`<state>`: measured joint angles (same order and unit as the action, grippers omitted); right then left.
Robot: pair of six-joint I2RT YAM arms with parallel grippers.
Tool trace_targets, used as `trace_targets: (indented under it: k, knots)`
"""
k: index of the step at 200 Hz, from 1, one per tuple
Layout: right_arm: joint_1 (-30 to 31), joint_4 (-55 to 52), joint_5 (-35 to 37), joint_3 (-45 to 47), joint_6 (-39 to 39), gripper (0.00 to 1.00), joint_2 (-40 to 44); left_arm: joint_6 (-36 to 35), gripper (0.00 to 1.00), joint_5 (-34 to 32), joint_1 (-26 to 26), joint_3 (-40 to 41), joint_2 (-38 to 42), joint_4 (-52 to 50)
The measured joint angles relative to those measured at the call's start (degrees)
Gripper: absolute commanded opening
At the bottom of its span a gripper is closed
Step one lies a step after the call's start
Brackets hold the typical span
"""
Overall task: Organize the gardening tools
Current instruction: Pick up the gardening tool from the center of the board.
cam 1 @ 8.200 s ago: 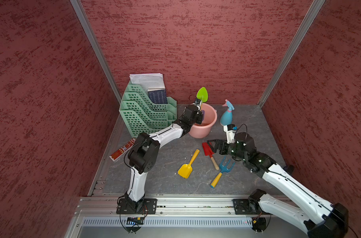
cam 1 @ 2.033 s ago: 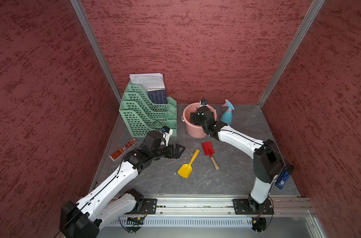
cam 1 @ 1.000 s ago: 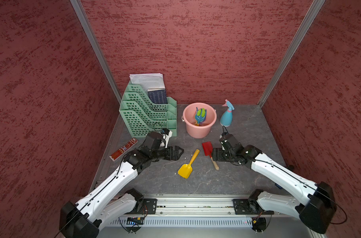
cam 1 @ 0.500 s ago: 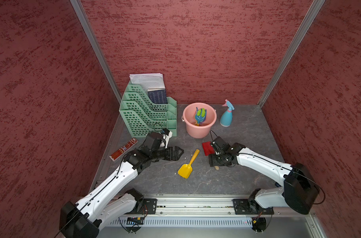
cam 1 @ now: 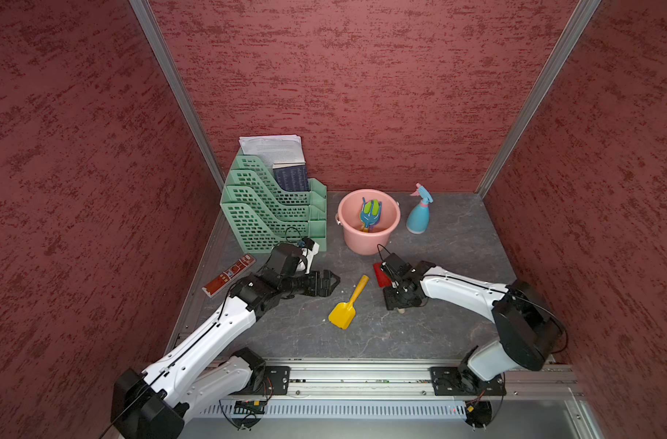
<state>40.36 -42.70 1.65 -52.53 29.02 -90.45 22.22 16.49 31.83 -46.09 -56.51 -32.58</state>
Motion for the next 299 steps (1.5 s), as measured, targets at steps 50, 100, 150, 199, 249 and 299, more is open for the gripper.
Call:
trace_targets:
  k: [50, 100, 150, 199, 249, 299]
  knots:
    - [0.0, 1.2, 0.0, -2.5, -1.2, 0.43, -4.0, 0.0, 1.00, 0.2, 0.0, 0.0, -0.5, 0.0]
    - [0.0, 1.9, -0.1, -2.5, -1.4, 0.07, -5.0, -0.1, 1.00, 0.2, 0.0, 0.0, -0.5, 0.0]
    - [0.1, 3.3, -0.1, -0.6, -0.7, 0.00, -3.7, -0.1, 1.00, 0.2, 0.0, 0.0, -0.5, 0.0]
    - [0.8, 4.9, 0.2, 6.3, 2.1, 0.00, 8.7, -0.1, 1.00, 0.1, 0.0, 0.0, -0.2, -0.1]
    - [4.1, 4.3, 3.1, 8.9, 5.4, 0.00, 27.3, 0.0, 1.00, 0.1, 0.0, 0.0, 0.3, -0.2]
    - [4.9, 2.3, 9.2, 6.1, 3.9, 0.00, 35.6, 0.0, 1.00, 0.2, 0.0, 0.0, -0.5, -0.2]
